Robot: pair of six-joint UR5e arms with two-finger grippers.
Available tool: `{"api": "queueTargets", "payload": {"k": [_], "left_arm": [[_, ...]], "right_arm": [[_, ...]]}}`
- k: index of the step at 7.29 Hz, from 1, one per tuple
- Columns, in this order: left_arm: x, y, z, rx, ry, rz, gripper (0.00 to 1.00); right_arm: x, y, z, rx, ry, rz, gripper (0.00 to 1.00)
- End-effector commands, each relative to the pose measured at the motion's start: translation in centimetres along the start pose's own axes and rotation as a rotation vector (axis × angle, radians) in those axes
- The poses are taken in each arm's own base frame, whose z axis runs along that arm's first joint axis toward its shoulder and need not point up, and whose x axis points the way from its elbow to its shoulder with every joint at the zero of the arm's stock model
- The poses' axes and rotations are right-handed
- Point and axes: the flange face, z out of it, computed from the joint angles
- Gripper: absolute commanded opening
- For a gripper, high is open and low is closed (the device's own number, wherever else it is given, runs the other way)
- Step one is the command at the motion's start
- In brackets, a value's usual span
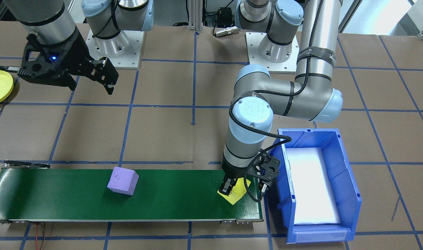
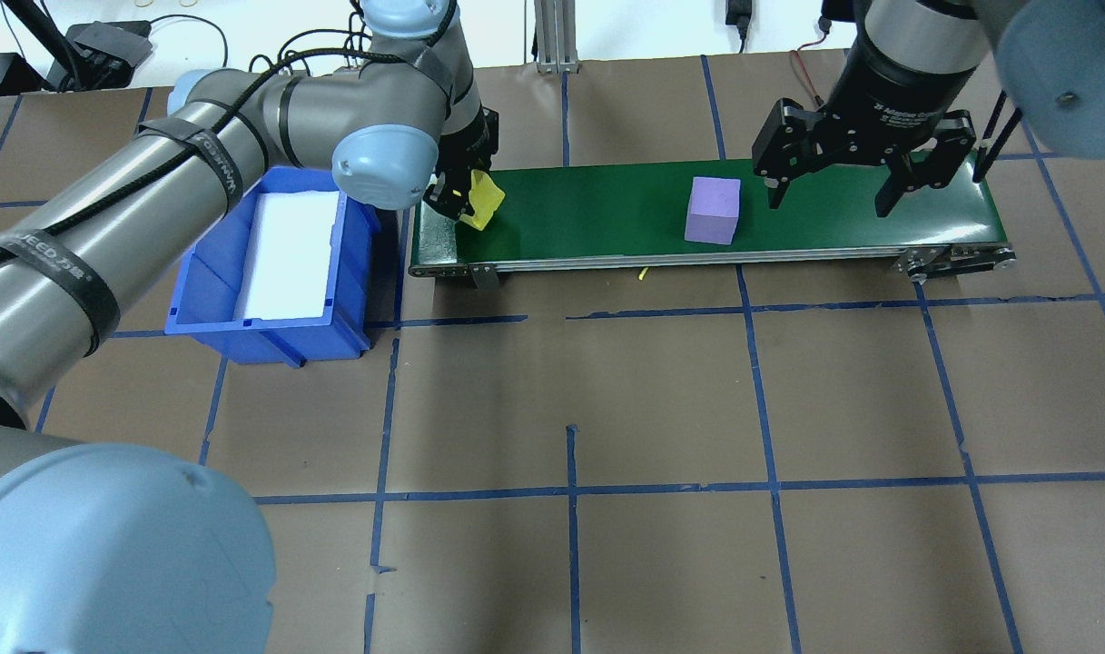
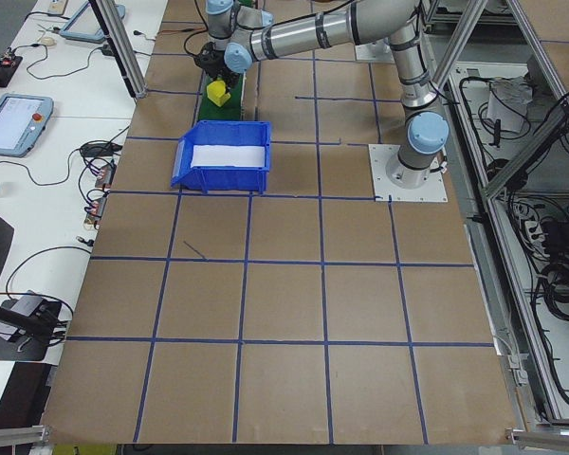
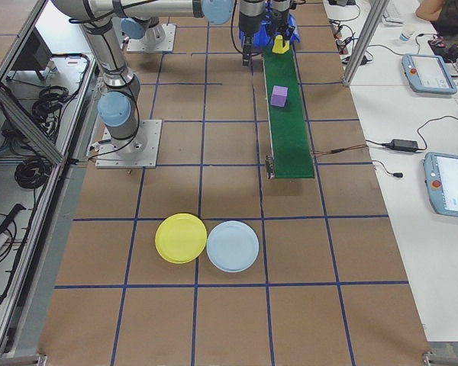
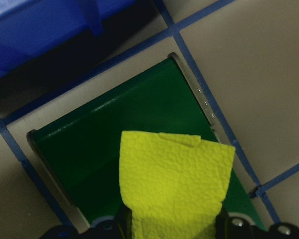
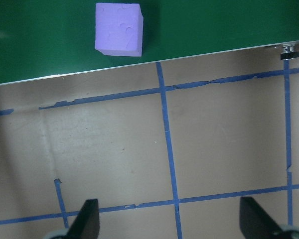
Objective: Move block left to right into plate
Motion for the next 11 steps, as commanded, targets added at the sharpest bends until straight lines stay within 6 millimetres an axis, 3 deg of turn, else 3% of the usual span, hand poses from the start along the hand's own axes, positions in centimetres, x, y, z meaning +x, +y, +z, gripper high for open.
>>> {"api": "queueTargets", "payload": {"k": [1,2,3,4,5,7,9,11], "left_arm": [[-0.8,1.2,1.1,0.0,-0.005,-0.015,0.53],[-0.8,0.8,1.1,0.034,-0.012,-0.015,0.86],[-0.6,0.7,0.6,0.043,0.012,-0.016,0.99],[-0.3,0.7,-0.8,0.052,0.062,-0.017,0.99],[-0.6,0.7,-4.1,0.057,0.109,-0.012,0.99],[-1.5,-0.1,-7.8,0.085,0.146,0.04,0.99],[-4.7,-6.1,-10.9,0.104,0.11,0.133,0.99],[-5.9,-10.2,-11.8,0.11,0.052,0.426,1.0]], "right_arm": [[3.3,-2.5,1.9,-0.006,-0.002,0.066,1.0],[3.3,-2.8,2.2,-0.003,-0.001,0.066,1.0],[3.5,-3.0,2.2,-0.002,-0.001,0.068,1.0],[3.7,-3.3,2.3,0.008,-0.001,0.058,1.0],[4.9,-4.4,2.9,0.015,-0.003,0.067,1.0],[9.0,-5.5,3.0,0.015,-0.005,0.047,1.0],[10.5,-9.2,6.1,0.049,-0.004,0.017,1.0],[10.9,-11.6,8.1,0.066,-0.002,-0.048,1.0]]}}
